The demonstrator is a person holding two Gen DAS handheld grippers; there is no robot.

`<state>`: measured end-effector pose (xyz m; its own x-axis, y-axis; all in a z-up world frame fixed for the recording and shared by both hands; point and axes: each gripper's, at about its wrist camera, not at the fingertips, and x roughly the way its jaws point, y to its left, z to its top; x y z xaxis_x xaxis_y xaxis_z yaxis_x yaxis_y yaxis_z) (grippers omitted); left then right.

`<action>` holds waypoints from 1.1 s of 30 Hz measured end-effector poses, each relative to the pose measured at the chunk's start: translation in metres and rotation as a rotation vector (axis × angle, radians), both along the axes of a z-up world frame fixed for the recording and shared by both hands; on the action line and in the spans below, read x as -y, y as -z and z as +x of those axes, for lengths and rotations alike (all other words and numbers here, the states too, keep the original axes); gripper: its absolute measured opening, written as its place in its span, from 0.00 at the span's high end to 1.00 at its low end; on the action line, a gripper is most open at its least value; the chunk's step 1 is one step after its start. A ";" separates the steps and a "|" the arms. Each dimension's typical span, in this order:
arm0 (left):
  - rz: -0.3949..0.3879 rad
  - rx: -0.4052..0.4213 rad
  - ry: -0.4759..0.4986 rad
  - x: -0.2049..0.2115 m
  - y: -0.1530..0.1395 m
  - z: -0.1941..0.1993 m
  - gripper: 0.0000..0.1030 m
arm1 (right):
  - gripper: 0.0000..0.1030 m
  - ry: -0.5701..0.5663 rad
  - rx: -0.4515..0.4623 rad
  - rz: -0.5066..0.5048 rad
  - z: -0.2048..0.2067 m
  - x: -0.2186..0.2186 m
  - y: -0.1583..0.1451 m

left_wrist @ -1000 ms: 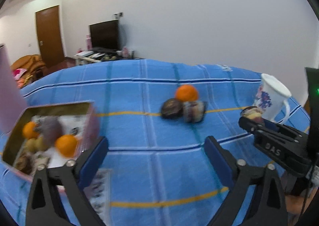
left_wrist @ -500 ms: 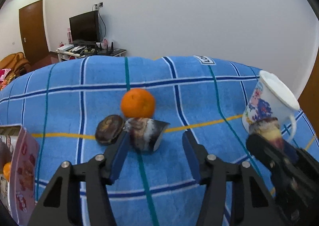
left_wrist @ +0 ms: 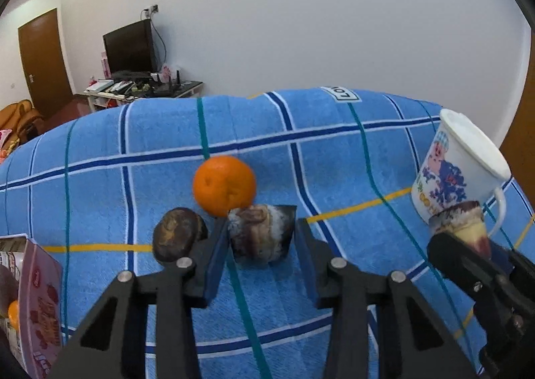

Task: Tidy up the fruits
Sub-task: 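Grasp the cut brown-and-white fruit piece with the left tool, then carry both held cut fruit pieces over the tin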

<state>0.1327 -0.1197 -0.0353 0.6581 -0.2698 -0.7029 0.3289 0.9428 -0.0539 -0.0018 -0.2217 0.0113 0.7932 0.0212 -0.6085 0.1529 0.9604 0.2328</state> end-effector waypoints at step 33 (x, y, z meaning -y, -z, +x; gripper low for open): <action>0.076 0.224 -0.165 -0.037 -0.024 -0.065 0.60 | 0.62 -0.015 0.110 -0.103 0.000 -0.017 0.004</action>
